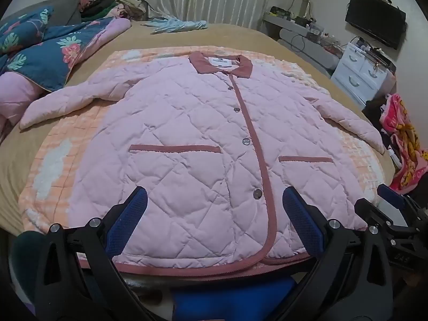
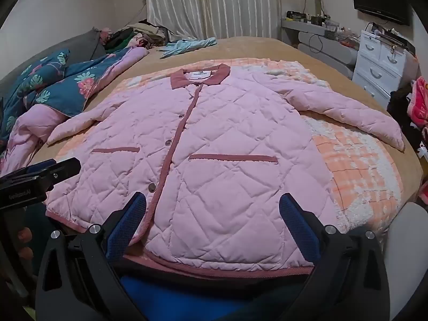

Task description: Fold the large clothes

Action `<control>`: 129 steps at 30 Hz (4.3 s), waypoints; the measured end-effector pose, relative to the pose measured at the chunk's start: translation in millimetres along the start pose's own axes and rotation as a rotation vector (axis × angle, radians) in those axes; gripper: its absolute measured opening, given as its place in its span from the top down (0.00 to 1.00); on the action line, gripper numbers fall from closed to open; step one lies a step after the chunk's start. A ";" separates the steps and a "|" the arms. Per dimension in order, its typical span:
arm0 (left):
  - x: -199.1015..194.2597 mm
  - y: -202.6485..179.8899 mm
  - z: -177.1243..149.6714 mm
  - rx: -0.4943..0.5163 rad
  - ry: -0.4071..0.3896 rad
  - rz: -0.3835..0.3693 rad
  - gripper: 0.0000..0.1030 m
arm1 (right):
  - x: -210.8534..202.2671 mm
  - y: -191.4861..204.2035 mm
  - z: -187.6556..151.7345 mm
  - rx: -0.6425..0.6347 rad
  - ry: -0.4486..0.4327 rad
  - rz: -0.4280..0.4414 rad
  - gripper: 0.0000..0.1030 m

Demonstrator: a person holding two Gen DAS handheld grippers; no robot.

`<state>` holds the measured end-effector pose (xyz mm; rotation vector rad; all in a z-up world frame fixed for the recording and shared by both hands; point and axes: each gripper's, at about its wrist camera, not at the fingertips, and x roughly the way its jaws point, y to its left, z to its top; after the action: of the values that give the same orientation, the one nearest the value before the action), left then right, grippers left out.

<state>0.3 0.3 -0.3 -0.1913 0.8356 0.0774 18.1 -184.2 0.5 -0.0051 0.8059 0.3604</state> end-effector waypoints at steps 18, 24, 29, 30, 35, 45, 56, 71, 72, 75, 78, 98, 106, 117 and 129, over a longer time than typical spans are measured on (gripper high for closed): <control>1.5 -6.3 -3.2 -0.002 0.000 -0.008 0.08 | -8.7 4.5 2.7 -0.002 -0.020 0.001 0.04; -6.2 -13.5 0.1 -0.004 -0.002 -0.016 0.08 | -9.0 6.5 3.3 -0.006 -0.021 0.002 0.04; -9.6 -21.2 1.1 -0.003 -0.003 -0.017 0.08 | -11.0 7.8 3.0 -0.009 -0.028 0.004 0.04; -10.3 -23.1 1.5 -0.002 -0.003 -0.015 0.08 | -10.9 7.9 2.7 -0.009 -0.029 0.005 0.04; -4.5 -12.3 0.6 -0.002 -0.003 -0.016 0.08 | -11.3 8.3 2.9 -0.010 -0.027 0.004 0.04; -4.8 -13.1 0.5 -0.004 -0.009 -0.013 0.08 | -11.0 9.0 3.2 -0.010 -0.029 0.004 0.04; -7.8 -9.8 4.0 0.002 -0.009 -0.023 0.08 | -12.4 9.4 3.7 -0.009 -0.030 0.003 0.04; -5.2 -7.4 9.6 0.002 0.002 -0.022 0.08 | -10.5 7.2 3.1 -0.006 -0.029 0.003 0.04; -3.5 -7.3 8.7 0.002 0.004 -0.021 0.08 | -9.7 7.0 3.1 -0.008 -0.027 0.002 0.04; 1.9 -5.5 10.5 -0.001 0.009 -0.017 0.08 | -3.8 3.1 4.1 -0.007 -0.016 0.003 0.04; 13.8 -6.2 13.3 0.000 0.022 -0.012 0.08 | 2.9 0.4 8.6 -0.010 -0.003 0.005 0.04; 46.6 10.5 65.7 -0.034 0.022 -0.001 0.08 | 44.9 -0.4 76.8 -0.018 0.012 0.061 0.04; 60.8 14.2 94.4 -0.047 0.010 0.004 0.08 | 59.3 -7.7 103.0 0.008 0.006 0.047 0.04; 85.7 2.6 131.7 -0.042 0.022 0.007 0.08 | 67.8 -35.7 138.4 0.072 -0.013 0.004 0.04; 107.7 -34.9 175.8 0.004 0.026 -0.057 0.08 | 66.7 -84.1 177.6 0.159 -0.067 -0.084 0.04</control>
<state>205.7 0.4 39.6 -0.2122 0.8556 0.0200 212.2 -217.3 65.9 0.1210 0.7639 0.2156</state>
